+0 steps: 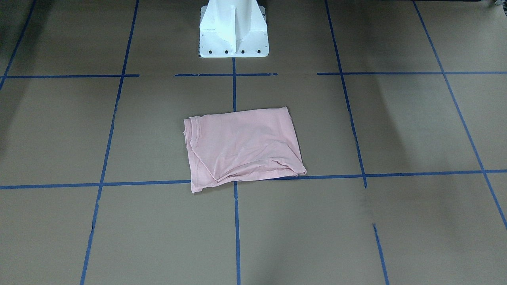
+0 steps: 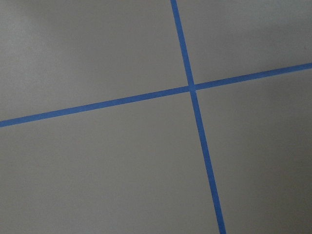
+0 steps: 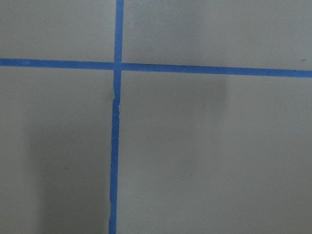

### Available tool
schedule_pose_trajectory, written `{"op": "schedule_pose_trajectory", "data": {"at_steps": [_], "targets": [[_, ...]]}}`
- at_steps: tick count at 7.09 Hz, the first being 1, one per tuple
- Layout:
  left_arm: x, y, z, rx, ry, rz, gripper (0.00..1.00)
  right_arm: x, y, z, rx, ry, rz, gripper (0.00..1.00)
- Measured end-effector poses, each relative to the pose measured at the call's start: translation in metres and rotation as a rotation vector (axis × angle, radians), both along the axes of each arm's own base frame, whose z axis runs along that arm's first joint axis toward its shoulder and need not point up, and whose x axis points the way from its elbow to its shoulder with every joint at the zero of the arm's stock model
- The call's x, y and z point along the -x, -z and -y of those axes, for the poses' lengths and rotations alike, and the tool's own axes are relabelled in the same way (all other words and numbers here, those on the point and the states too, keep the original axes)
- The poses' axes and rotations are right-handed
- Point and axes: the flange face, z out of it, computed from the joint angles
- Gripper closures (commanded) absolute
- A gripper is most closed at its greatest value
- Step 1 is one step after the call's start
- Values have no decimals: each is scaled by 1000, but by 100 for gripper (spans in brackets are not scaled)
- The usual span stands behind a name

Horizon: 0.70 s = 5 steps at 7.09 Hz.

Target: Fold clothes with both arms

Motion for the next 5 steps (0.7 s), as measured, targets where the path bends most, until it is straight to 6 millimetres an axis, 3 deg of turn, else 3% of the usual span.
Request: {"op": "schedule_pose_trajectory", "data": {"at_steps": [5], "targets": [[1, 5, 0, -12, 1, 7, 0, -1, 12, 0, -1, -3, -8, 0]]}}
